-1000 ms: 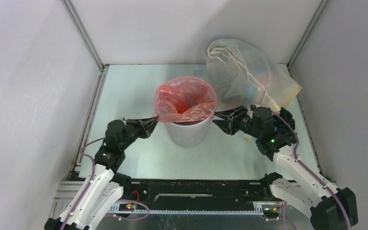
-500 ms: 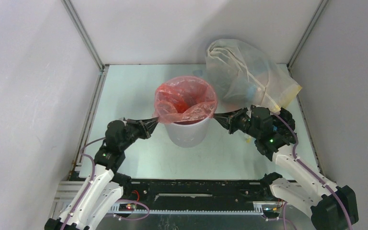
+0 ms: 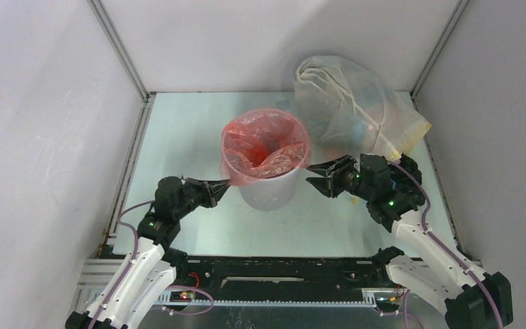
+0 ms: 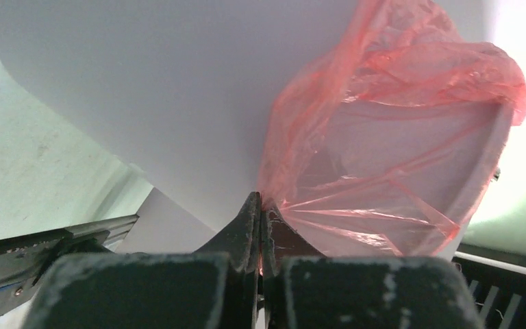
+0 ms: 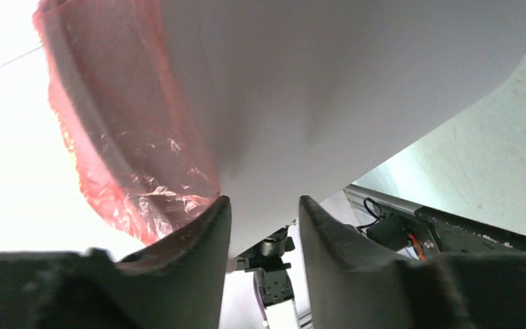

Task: Put the trash bags into the trash bin

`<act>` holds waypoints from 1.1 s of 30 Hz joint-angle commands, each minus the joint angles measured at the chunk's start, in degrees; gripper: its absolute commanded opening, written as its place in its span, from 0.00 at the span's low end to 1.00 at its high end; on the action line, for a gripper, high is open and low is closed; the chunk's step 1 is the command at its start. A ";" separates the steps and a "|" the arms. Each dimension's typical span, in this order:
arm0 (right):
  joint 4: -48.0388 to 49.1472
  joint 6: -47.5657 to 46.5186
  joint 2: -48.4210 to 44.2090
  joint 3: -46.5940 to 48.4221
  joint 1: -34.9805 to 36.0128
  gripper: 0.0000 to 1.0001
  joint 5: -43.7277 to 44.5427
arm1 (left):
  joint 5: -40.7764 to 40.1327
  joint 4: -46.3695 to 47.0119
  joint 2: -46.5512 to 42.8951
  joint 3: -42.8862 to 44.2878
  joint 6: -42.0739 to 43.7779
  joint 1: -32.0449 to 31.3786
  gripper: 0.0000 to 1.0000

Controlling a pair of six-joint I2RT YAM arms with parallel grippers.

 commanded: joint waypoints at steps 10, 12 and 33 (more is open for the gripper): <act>-0.02 3.23 -7.32 0.08 0.63 0.48 7.75 | 2.03 -0.49 -0.02 -0.58 3.11 -0.27 0.00; -0.94 2.96 -7.96 0.12 0.63 0.47 8.29 | 2.00 -0.48 -0.01 -0.54 3.13 -0.19 0.00; 20.15 4.87 -3.49 -4.70 3.85 0.57 16.01 | 2.97 -0.45 2.01 0.91 4.67 -0.24 0.00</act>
